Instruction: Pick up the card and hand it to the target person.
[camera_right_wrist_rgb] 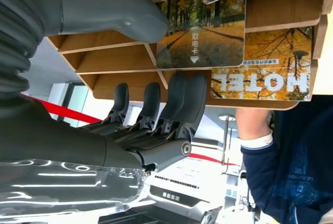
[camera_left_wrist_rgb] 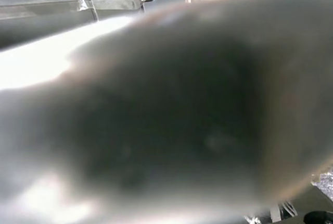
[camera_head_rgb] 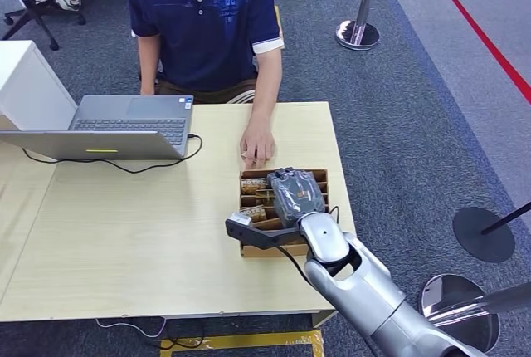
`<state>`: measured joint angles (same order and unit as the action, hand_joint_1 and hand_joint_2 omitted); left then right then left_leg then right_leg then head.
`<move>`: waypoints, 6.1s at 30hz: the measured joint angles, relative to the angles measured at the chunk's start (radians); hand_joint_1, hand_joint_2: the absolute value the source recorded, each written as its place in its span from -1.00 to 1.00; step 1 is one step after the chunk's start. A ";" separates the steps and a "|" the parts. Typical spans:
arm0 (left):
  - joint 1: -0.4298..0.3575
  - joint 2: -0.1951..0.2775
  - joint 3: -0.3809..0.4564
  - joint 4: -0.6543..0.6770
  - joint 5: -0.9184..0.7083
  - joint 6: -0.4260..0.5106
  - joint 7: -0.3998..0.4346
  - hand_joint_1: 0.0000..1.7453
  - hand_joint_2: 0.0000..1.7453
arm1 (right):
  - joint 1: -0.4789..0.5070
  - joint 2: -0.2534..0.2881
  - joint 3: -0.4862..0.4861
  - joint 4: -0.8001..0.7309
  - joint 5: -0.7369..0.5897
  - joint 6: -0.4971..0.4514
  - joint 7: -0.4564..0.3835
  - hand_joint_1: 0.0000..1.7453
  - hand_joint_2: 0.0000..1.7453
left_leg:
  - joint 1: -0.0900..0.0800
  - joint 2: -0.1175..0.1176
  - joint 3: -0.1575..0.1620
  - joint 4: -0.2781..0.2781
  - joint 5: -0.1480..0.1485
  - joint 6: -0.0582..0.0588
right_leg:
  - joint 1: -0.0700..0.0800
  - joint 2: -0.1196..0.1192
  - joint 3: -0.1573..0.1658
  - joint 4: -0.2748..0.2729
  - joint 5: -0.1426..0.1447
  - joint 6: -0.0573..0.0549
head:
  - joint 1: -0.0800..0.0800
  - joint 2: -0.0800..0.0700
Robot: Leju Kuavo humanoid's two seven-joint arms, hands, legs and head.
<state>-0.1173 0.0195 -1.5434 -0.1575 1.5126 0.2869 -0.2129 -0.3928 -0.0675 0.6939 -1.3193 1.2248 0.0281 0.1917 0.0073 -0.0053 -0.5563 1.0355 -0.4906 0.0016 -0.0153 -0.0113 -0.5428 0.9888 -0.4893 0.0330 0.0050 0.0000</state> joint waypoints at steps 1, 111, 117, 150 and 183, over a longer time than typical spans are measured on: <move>0.000 0.000 0.000 0.000 0.000 0.000 0.000 -1.00 -1.00 | 0.000 0.000 0.000 0.000 0.000 -0.001 0.000 0.01 1.00 | 0.000 0.000 0.000 0.000 0.000 0.000 | 0.000 0.000 0.000 0.000 0.000 0.000 | 0.000 0.000; 0.000 0.000 0.000 0.000 0.013 -0.005 -0.027 -1.00 -1.00 | -0.004 0.024 0.002 0.014 -0.015 0.004 -0.010 0.77 1.00 | 0.000 0.000 0.000 0.000 0.000 0.000 | 0.000 0.000 0.000 0.000 0.000 0.000 | 0.000 0.000; 0.000 0.000 0.000 0.000 0.004 -0.025 -0.043 -1.00 0.50 | -0.004 0.024 0.002 0.014 -0.015 0.004 -0.010 0.76 1.00 | 0.000 0.000 0.000 0.000 0.000 0.000 | 0.000 0.000 0.000 0.000 0.000 0.000 | 0.000 0.000; 0.000 0.010 0.001 0.000 0.001 -0.076 -0.081 -1.00 1.00 | -0.177 0.024 -0.001 0.092 -0.186 0.106 -0.128 0.76 1.00 | 0.000 0.000 0.000 0.000 0.000 0.000 | 0.000 0.000 0.000 0.000 0.000 0.000 | 0.000 0.000; 0.001 0.015 0.001 0.000 0.014 -0.076 -0.085 -1.00 1.00 | -0.325 -0.019 0.017 0.058 -0.383 0.175 -0.143 0.76 1.00 | 0.000 0.000 0.000 0.000 0.000 0.000 | 0.000 0.000 0.000 0.000 0.000 0.000 | 0.000 0.000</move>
<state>-0.1165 0.0347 -1.5427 -0.1572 1.5263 0.2110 -0.2974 -0.7174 -0.0868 0.7109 -1.2617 0.8414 0.2031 0.0488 0.0073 -0.0054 -0.5563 1.0359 -0.4905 0.0015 -0.0153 -0.0113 -0.5429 0.9890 -0.4889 0.0327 0.0052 0.0000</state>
